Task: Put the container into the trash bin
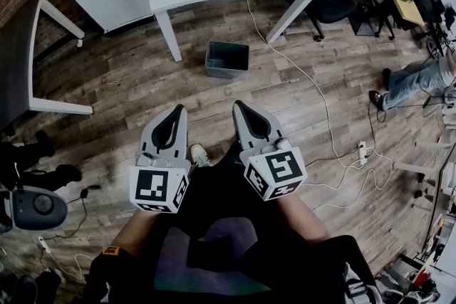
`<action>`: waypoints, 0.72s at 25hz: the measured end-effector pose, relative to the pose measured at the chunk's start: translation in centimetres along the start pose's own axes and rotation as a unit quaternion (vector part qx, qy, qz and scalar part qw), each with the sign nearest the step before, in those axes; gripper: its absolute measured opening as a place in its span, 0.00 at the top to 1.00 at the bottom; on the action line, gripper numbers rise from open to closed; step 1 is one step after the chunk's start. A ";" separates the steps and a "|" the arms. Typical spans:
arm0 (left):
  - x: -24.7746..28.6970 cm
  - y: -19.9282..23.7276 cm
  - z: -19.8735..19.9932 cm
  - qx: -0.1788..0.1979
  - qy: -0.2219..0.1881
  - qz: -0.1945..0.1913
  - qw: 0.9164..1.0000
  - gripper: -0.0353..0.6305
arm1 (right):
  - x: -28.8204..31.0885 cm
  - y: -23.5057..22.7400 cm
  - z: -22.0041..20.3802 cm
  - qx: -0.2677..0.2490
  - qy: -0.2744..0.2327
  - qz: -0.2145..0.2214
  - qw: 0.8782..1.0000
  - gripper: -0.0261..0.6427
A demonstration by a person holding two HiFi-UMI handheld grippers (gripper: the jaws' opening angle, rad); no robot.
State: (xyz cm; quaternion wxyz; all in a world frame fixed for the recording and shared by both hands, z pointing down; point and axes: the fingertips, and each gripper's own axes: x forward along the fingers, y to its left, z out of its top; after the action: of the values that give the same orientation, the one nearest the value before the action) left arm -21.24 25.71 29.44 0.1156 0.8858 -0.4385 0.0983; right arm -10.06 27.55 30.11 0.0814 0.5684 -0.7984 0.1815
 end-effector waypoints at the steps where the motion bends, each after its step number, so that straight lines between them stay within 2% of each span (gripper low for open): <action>1: 0.1 0.0 0.1 0.000 0.000 -0.001 1.000 0.94 | 0.0 -0.1 0.1 0.000 0.000 0.000 1.000 0.94; 11: 1.5 -0.9 1.2 0.004 -0.005 -0.004 1.000 0.94 | -0.1 -1.5 1.5 0.001 -0.010 0.002 1.000 0.94; 18: 2.2 -1.0 2.4 0.010 -0.010 0.003 1.000 0.94 | 0.3 -1.9 2.9 0.013 -0.018 0.025 0.999 0.94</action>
State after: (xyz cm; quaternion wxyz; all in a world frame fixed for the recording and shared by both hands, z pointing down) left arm -18.99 23.95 27.62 0.1018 0.8867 -0.4411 0.0937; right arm -8.19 25.66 27.86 0.0549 0.5522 -0.8115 0.1832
